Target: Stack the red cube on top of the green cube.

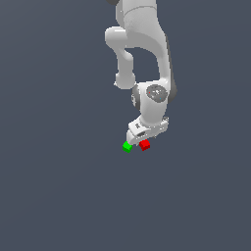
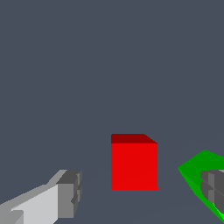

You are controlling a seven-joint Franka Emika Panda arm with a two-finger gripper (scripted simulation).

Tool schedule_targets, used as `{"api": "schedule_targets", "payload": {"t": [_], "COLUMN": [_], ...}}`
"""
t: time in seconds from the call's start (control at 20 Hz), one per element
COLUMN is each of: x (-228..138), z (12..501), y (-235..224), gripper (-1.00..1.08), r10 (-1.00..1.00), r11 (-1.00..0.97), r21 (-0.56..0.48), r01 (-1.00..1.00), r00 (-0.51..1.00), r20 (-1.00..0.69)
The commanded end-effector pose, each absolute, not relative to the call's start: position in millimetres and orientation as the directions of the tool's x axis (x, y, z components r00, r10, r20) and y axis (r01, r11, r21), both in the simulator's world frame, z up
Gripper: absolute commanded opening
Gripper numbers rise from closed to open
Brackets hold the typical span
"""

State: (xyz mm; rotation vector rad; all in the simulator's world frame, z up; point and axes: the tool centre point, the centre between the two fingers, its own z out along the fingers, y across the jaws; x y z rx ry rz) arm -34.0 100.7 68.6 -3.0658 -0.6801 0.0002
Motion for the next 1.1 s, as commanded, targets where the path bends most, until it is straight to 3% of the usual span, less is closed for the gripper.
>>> {"api": "schedule_targets", "payload": {"t": [0.0, 0.65, 0.7, 1.05], "x": [-34.5, -35.0, -35.0, -35.0], "z": [62.8, 19.9, 19.9, 19.9], "y": [100.9, 101.1, 101.1, 101.1], "gripper": [1.0, 1.0, -1.0, -1.0], "r10": [0.424, 0.429, 0.429, 0.429], "r11": [-0.906, -0.903, -0.903, -0.903], "r21": [-0.001, 0.0, 0.0, 0.0], "r01": [0.424, 0.429, 0.429, 0.429], "r00": [0.906, 0.903, 0.903, 0.903], "r20": [0.0, 0.0, 0.0, 0.0]}}
